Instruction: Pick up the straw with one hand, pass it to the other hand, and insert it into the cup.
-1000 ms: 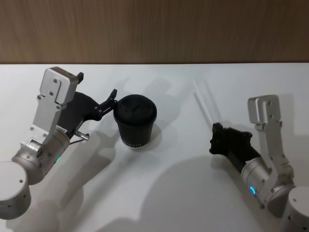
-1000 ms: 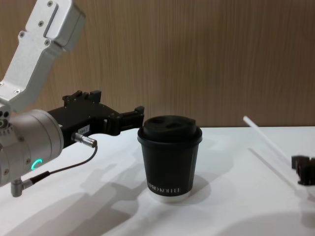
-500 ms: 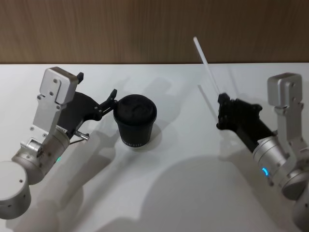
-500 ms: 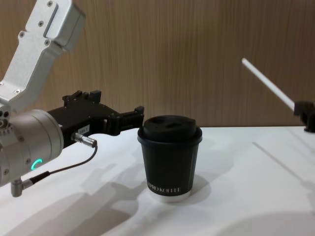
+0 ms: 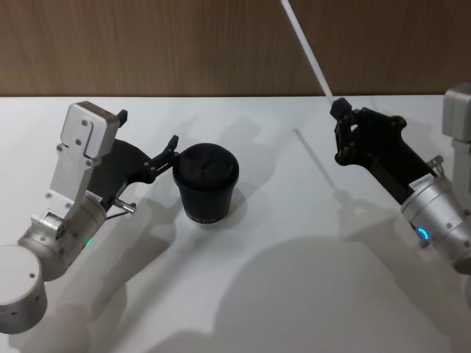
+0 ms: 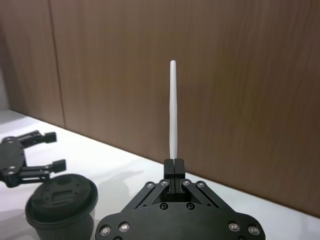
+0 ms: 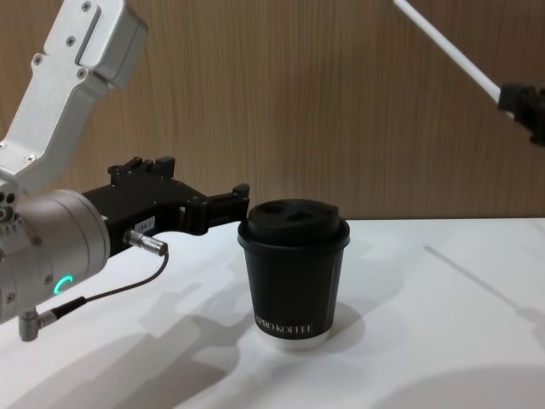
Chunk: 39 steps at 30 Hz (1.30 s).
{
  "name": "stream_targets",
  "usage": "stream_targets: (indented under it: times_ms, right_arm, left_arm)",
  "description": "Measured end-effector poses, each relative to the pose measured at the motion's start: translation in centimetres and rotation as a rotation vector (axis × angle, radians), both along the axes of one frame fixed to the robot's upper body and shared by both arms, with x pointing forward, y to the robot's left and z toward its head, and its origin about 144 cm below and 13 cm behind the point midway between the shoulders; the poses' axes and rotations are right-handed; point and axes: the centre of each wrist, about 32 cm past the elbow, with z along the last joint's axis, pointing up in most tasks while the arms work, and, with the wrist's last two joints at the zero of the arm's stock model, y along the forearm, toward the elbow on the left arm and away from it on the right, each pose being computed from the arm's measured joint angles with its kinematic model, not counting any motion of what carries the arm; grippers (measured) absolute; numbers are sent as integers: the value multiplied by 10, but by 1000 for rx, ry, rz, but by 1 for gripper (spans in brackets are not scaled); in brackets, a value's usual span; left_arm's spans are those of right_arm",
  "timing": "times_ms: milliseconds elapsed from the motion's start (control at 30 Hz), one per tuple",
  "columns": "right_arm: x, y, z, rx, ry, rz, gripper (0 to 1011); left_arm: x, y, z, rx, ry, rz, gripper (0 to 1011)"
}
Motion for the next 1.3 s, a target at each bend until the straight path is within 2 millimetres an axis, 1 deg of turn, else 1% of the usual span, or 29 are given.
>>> stream_targets:
  times_ms: [267, 467, 667, 833, 1300]
  right_arm:
    - [15, -10, 7, 17, -61, 136, 2]
    - [26, -12, 9, 30, -77, 223, 2]
    - [42, -10, 9, 49, -77, 330, 2]
    - [52, -7, 9, 62, -75, 377, 2]
    - [68, 1, 6, 90, -64, 439, 2]
  left_arm:
    - [0, 0, 0, 0, 0, 0, 1003]
    - [0, 0, 0, 0, 0, 0, 1003]
    - [0, 0, 0, 0, 0, 0, 1003]
    - [0, 0, 0, 0, 0, 0, 1002]
    - [0, 3, 3, -28, -8, -26, 1003]
